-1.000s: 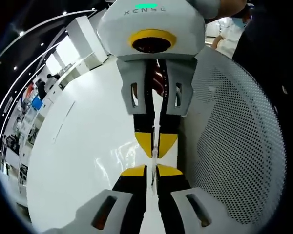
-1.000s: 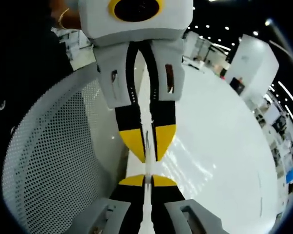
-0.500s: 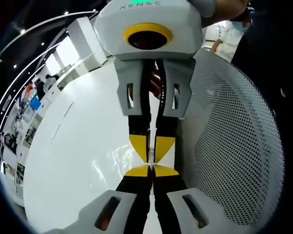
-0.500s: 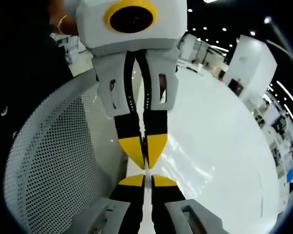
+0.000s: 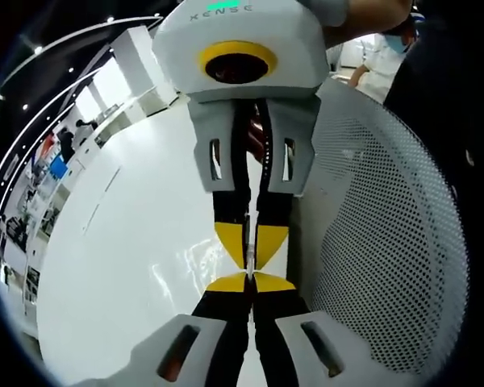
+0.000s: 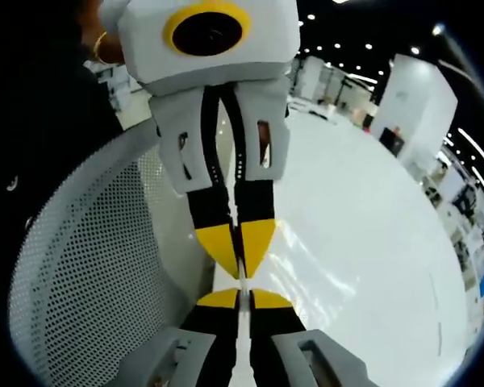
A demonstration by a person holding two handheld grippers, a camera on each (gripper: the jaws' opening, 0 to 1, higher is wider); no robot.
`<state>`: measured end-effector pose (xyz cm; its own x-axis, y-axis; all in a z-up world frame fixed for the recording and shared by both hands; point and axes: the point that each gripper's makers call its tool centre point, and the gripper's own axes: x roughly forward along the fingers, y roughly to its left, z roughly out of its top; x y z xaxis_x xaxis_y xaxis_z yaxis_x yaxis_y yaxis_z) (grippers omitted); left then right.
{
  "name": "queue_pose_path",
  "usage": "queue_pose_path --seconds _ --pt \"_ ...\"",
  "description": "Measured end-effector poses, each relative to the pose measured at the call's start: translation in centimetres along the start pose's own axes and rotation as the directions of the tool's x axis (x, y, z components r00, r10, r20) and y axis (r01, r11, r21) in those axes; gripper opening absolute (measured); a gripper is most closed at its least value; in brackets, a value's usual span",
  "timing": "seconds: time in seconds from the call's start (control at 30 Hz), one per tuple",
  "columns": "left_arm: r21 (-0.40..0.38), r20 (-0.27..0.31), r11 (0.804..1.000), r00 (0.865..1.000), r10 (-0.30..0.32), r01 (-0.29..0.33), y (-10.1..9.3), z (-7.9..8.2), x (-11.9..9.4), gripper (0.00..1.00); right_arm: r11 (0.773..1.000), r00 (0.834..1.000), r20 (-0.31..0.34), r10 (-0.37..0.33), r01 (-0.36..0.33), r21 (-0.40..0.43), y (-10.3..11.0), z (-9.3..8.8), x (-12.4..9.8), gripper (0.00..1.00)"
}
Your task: Open the resealable bag by pulling the two sides of the seal apart until the entire bag opening is separated and visibly accessible.
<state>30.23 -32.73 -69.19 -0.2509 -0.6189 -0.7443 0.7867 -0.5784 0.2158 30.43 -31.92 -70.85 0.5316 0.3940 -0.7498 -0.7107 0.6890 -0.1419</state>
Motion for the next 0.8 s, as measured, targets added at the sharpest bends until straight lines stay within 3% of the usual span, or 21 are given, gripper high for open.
queue_pose_path --seconds 0.8 --pt "-0.039 0.001 0.999 1.000 0.023 -0.023 0.3 -0.3 -0.4 0.00 0.997 1.000 0.003 0.000 0.000 0.073 -0.4 -1.9 0.2 0.00"
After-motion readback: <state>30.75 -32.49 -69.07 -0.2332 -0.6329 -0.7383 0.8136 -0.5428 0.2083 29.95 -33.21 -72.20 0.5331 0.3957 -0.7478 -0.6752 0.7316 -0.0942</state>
